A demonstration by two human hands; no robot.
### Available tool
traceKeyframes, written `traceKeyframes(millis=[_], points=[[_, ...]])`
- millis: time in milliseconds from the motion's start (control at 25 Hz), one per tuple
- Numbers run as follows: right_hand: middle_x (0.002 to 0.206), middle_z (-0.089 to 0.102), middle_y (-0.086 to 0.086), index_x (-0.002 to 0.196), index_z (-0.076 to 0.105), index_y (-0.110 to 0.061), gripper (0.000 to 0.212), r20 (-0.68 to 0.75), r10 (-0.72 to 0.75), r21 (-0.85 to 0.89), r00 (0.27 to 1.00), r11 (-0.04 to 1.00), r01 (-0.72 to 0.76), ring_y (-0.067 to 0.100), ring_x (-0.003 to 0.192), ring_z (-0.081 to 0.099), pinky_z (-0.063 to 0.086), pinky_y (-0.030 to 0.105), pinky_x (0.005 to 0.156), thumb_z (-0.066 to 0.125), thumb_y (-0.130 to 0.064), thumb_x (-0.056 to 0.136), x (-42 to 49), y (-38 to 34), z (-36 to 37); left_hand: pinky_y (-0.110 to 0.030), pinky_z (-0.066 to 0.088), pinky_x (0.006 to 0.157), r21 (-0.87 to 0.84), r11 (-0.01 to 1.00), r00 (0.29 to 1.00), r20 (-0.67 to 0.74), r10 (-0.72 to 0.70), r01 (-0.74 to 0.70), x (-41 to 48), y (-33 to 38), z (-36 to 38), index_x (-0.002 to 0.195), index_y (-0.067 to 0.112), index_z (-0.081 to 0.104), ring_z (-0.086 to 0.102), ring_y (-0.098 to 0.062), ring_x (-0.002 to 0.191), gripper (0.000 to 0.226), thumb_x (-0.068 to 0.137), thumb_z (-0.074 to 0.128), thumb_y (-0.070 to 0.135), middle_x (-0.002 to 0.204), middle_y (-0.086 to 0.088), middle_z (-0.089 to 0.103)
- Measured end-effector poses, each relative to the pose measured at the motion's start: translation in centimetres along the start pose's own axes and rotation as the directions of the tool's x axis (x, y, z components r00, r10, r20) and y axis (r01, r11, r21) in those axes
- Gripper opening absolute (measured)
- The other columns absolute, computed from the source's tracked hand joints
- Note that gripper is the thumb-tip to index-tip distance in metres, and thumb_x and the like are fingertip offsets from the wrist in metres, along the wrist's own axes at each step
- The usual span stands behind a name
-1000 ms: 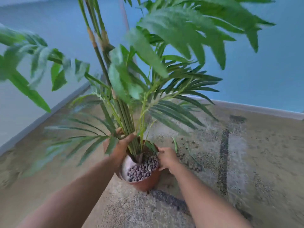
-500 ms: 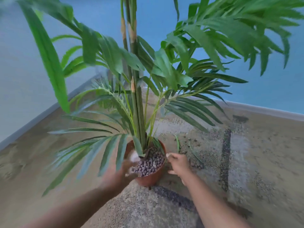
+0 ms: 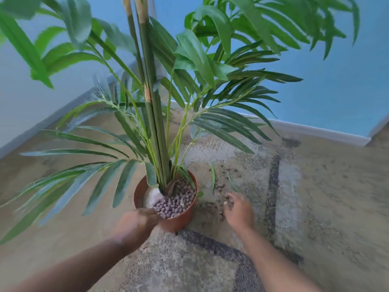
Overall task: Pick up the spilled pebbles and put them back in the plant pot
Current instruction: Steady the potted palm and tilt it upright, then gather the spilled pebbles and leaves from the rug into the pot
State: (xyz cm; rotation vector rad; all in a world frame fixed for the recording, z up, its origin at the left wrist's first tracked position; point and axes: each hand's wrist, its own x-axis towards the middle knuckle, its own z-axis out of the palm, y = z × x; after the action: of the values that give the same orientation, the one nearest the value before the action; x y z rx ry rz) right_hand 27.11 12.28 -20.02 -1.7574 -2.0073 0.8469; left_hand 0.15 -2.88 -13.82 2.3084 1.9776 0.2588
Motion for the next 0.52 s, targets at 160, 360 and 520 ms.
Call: traceKeyframes(millis=[160,360,520], points=[[0.161,-0.009,0.011,0.153,-0.002,-0.015,0.105,0.29,0.06,-0.406,0.955,0.912,0.066,0.036,0.146,-0.009,-0.006,0.049,0.111,0.041,-0.076,0.08,2.0,4.5,0.7,-0.026,0.058,0.052,-0.07,0.998,0.998,-0.064,-0.003,-0.002,0.0,0.3,-0.4,0.082,0.028,0.073,0.07,-0.009,0.066,0.016,0.074,0.079,0.016,0.076,0.012,0.073],[0.159,-0.013,0.003,0.152,-0.006,-0.023,0.115,0.372,-0.112,-0.438,0.921,0.854,0.281,0.039,0.144,-0.016,-0.011,0.053,0.111,0.039,-0.088,0.069,2.5,3.7,4.6,-0.022,0.057,0.053,-0.098,0.995,0.995,-0.099,-0.003,-0.006,0.1,0.0,-0.3,0.079,0.028,0.076,0.069,-0.004,0.063,0.012,0.073,0.082,0.021,0.073,0.014,0.073],[0.162,-0.003,-0.001,0.15,0.014,-0.034,0.073,0.369,-0.276,-0.352,0.887,0.842,0.409,0.03,0.148,0.0,0.017,0.054,0.117,0.048,-0.058,0.09,1.9,2.3,6.5,-0.02,0.054,0.049,-0.098,0.995,0.992,-0.123,0.021,-0.033,0.2,0.0,-0.5,0.075,0.027,0.075,0.067,-0.004,0.059,0.005,0.072,0.076,0.023,0.068,0.013,0.072]])
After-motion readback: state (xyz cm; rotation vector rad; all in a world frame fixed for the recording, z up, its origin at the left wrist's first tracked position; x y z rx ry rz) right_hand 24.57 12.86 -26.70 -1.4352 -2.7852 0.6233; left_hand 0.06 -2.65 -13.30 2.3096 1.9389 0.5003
